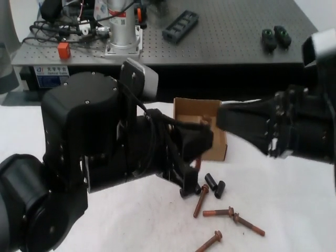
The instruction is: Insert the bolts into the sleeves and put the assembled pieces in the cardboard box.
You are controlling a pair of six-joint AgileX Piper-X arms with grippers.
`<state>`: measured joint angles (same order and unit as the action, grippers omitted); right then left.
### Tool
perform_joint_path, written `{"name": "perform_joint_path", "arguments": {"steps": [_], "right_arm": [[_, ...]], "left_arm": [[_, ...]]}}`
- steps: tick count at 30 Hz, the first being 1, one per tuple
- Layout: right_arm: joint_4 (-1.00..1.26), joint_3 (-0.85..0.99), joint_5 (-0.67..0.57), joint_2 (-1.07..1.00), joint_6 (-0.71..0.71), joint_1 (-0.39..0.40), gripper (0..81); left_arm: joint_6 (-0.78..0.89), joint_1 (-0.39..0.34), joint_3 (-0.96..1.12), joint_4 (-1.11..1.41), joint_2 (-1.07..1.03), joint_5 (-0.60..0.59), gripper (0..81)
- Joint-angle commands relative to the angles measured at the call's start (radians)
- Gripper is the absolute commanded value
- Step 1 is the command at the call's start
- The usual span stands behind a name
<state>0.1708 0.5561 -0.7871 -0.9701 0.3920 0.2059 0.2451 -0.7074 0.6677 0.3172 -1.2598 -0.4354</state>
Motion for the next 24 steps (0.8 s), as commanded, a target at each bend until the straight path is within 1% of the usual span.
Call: {"name": "perform_joint_path", "arguments": {"steps": [1, 3, 5, 7, 9, 11, 16, 18, 20, 22, 24], "right_arm": [[-0.031, 0.006, -0.006, 0.036, -0.011, -0.088, 38.4], [-0.079, 0.006, -0.006, 0.048, -0.018, -0.151, 37.5], [-0.145, 0.006, 0.009, 0.051, -0.052, -0.201, 36.5], [-0.234, 0.006, 0.079, 0.051, -0.089, -0.24, 36.4], [-0.318, 0.006, 0.153, 0.051, -0.136, -0.257, 36.4], [-0.392, 0.006, 0.236, 0.051, -0.172, -0.259, 36.4], [-0.647, 0.04, 0.441, 0.03, -0.248, -0.248, 36.4], [-0.749, 0.059, 0.486, 0.002, -0.274, -0.245, 36.2], [-0.823, 0.082, 0.514, -0.042, -0.274, -0.239, 33.5], [-0.874, 0.11, 0.518, -0.095, -0.274, -0.238, 28.3], [-0.905, 0.138, 0.515, -0.142, -0.285, -0.238, 23.4]], "left_arm": [[0.045, 0.022, 0.037, 0.021, -0.024, 0.101, 0.7], [0.099, 0.059, 0.101, -0.006, -0.09, 0.135, 0.7], [0.138, 0.099, 0.202, -0.088, -0.18, 0.141, 0.7], [0.133, 0.125, 0.341, -0.221, -0.295, 0.14, 0.7], [0.102, 0.138, 0.53, -0.395, -0.442, 0.14, 0.7], [0.046, 0.14, 0.735, -0.553, -0.597, 0.153, 0.7], [-0.06, 0.14, 1.222, -0.945, -0.928, 0.247, 0.7], [-0.096, 0.14, 1.37, -1.034, -1.024, 0.277, 0.7], [-0.118, 0.14, 1.496, -1.096, -1.108, 0.286, 0.7], [-0.124, 0.14, 1.578, -1.145, -1.167, 0.305, 0.7], [-0.132, 0.14, 1.616, -1.18, -1.196, 0.305, 0.7]]}}
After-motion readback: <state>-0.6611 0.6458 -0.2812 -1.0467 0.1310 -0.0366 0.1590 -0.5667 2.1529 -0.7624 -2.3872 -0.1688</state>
